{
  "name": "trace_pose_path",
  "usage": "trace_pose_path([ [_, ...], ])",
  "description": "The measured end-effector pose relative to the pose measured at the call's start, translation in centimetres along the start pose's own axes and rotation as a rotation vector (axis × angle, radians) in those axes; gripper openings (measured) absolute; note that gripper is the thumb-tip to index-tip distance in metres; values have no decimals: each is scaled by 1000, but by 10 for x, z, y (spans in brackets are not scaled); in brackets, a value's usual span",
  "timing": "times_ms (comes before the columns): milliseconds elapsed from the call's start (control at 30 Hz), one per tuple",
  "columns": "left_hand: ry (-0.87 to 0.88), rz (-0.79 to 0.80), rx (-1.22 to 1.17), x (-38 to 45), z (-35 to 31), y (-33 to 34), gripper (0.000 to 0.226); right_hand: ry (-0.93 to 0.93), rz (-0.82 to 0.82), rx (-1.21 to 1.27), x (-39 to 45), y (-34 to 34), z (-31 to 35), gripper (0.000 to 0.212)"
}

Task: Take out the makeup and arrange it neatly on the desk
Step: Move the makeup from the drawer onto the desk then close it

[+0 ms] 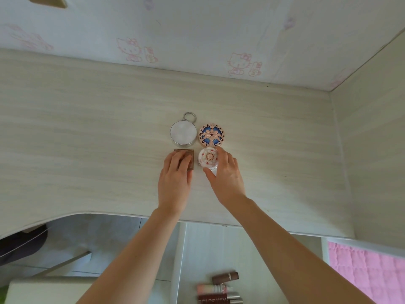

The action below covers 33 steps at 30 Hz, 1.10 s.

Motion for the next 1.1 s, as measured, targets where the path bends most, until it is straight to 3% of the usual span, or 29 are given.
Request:
trace_pose_path([
  [400,23,-13,28,-39,-9,-16,38,18,30,-2,-36,-20,-14,59],
  [833,95,-36,31,-149,-51,-14,29,-207,37,-54,-141,-49,-27,39],
  [1100,143,41,52,-222,-76,11,28,-273,119,-45,-216,-36,-63,35],
])
Point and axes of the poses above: each hand's wrist, its own x-axis towards the middle knuckle, its own y-axis out of the palm, z = x × y, the point moved 10 cm from there along x, towards the middle knuckle, and after that the axes turned 10 degrees about x, right-handed, at the moved point
